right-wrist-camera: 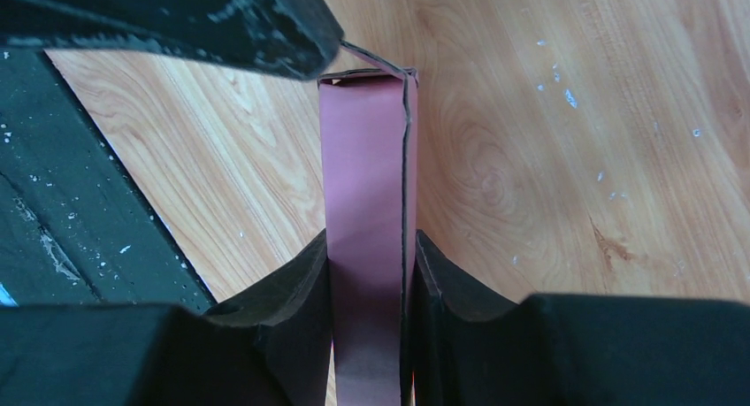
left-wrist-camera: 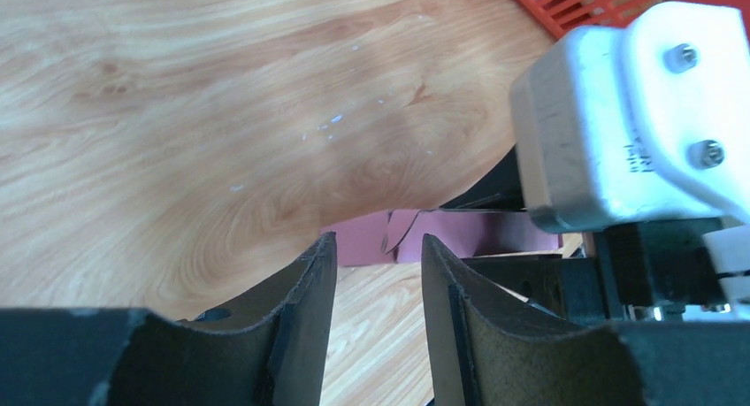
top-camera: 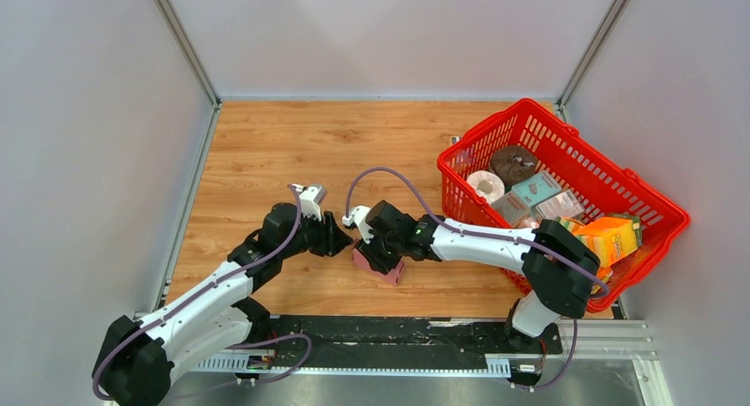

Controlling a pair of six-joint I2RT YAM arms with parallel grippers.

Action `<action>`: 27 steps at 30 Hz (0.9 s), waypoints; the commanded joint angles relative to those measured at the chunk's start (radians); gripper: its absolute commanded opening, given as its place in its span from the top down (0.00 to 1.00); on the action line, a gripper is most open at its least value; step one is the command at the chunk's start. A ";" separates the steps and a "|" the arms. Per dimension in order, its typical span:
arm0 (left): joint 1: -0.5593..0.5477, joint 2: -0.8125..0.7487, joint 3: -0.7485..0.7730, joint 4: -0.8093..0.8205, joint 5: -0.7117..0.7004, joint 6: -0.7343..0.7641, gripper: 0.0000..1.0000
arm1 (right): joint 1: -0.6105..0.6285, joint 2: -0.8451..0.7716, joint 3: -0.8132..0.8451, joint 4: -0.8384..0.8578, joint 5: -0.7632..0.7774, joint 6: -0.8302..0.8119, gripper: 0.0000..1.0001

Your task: Fold the paper box

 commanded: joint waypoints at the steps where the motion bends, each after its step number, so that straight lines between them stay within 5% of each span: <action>1: -0.004 0.035 0.036 0.161 0.091 0.072 0.52 | -0.005 0.014 0.016 -0.012 -0.045 0.016 0.65; 27: -0.033 0.112 0.051 0.146 0.180 0.026 0.77 | -0.009 0.001 0.020 0.005 -0.044 0.022 0.64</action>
